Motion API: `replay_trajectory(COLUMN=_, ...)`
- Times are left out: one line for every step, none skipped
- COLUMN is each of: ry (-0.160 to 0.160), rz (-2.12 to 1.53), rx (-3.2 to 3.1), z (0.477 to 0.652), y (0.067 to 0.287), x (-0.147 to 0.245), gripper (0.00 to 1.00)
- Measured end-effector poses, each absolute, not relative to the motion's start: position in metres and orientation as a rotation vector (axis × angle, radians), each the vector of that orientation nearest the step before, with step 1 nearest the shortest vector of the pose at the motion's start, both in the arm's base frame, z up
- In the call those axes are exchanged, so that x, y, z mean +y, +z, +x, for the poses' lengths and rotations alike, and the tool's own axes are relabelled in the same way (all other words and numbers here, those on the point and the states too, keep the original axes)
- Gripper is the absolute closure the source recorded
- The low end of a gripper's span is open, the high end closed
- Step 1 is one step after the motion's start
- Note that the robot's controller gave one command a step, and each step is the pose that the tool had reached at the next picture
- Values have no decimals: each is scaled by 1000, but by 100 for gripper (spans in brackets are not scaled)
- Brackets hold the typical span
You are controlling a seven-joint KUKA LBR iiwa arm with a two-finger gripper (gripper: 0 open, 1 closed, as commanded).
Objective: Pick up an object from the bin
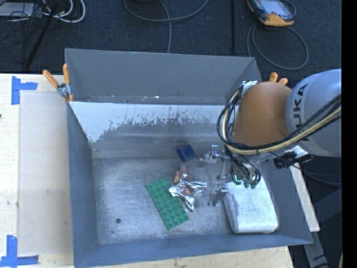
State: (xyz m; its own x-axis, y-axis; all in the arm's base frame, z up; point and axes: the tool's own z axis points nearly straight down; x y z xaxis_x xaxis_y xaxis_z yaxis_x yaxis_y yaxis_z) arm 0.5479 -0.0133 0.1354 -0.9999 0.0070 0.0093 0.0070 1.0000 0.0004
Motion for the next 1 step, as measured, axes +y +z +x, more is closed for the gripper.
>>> replay_trajectory(ry=11, rz=453, rx=-3130, z=552, y=76, x=24, gripper=0)
